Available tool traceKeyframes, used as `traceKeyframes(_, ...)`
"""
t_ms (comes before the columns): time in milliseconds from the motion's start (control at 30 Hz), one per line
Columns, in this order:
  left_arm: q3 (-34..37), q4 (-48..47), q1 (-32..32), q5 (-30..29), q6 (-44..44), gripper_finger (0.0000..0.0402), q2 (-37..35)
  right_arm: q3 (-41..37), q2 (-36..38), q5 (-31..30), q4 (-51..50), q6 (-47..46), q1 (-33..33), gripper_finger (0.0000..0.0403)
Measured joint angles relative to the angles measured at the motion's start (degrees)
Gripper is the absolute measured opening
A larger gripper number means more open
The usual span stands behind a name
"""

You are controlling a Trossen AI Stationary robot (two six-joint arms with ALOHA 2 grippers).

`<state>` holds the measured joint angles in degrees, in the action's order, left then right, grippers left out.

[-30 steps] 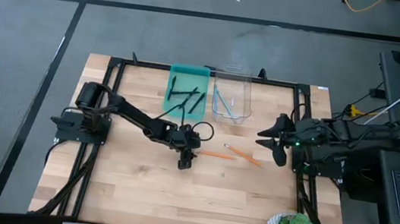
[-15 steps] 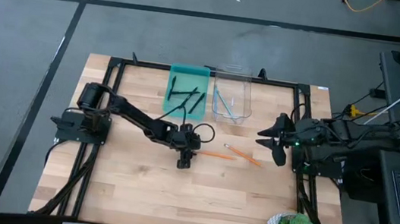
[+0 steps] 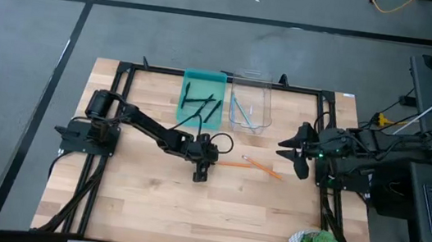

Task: Sort pens & pencils
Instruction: Put the bottom yellow pencil into the transparent bin

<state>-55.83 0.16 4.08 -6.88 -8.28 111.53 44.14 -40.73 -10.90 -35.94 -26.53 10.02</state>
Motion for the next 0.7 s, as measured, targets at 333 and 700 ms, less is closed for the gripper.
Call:
traceKeyframes(333, -2.6, -2.0, 0.0, 0.0, 1.1, 0.0006, 0.3, 0.0, -6.0, 0.4, 0.2, 1.4, 0.0, 0.0156)
traceKeyframes(700, -7.1, -7.8, 0.0, -0.7, 3.9, 0.0002, 0.6, -0.1, -22.6, 8.0, 10.7, 12.9, 0.0, 0.0157)
